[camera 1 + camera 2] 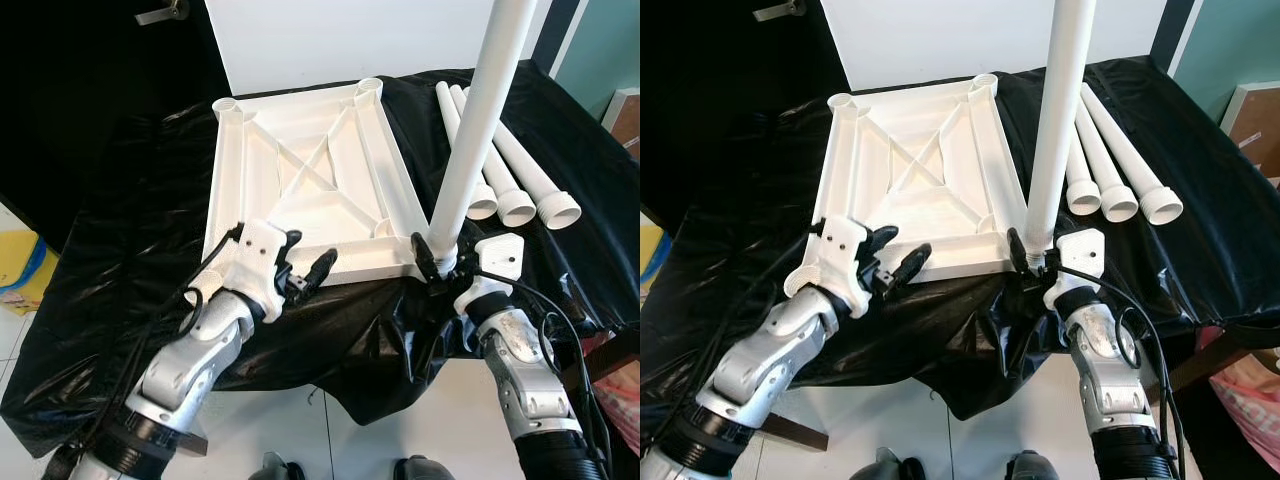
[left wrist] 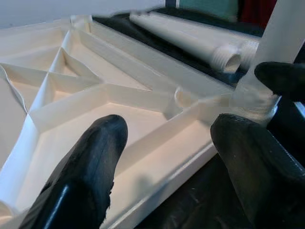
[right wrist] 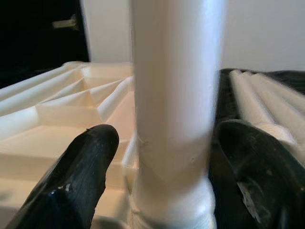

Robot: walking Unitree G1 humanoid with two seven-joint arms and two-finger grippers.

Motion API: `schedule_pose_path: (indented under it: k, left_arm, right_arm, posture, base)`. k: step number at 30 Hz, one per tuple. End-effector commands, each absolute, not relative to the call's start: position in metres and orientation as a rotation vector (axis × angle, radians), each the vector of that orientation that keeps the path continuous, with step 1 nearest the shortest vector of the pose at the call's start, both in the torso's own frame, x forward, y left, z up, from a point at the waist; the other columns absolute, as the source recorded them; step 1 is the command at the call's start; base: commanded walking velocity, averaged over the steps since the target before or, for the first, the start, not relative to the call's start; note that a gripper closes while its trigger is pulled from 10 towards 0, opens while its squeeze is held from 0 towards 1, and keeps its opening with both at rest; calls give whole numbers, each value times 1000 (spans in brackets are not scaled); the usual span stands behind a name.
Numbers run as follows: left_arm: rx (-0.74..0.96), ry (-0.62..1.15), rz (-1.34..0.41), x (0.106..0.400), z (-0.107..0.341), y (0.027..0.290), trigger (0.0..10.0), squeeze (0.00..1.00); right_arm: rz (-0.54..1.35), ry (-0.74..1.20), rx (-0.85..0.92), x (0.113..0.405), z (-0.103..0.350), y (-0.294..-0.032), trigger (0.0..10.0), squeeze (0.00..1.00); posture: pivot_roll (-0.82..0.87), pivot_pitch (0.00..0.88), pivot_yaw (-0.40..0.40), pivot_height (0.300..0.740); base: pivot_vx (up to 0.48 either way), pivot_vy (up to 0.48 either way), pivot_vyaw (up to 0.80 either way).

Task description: Building children table

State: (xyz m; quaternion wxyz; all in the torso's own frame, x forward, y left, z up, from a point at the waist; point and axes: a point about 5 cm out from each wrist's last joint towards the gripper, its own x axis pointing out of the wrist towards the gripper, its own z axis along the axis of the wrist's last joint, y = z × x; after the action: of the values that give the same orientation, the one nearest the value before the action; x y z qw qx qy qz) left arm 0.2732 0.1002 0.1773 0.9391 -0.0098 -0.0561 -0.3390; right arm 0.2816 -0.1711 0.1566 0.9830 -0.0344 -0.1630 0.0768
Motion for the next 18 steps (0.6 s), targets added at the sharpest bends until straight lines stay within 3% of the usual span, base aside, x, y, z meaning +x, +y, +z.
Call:
schedule_pose_path:
  k: [1, 9, 18]
  left_arm:
    - [-52, -157, -430, 276, 182, 117, 10000, 0]
    - [-71, -189, -275, 274, 171, 125, 10000, 0]
    - [-78, -190, -128, 280, 164, 145, 10000, 0]
  right_arm:
    - [99, -336, -53, 275, 157, -176, 10000, 0]
    - [96, -291, -15, 265, 142, -159, 10000, 0]
    - [103, -270, -34, 265, 137, -159, 10000, 0]
  posture:
    - [-146, 126, 56, 740]
    - [-139, 117, 42, 740]
    - [-148, 102, 45, 740]
  base:
    - [0, 0, 0]
    - [0, 0, 0]
    - [0, 0, 0]
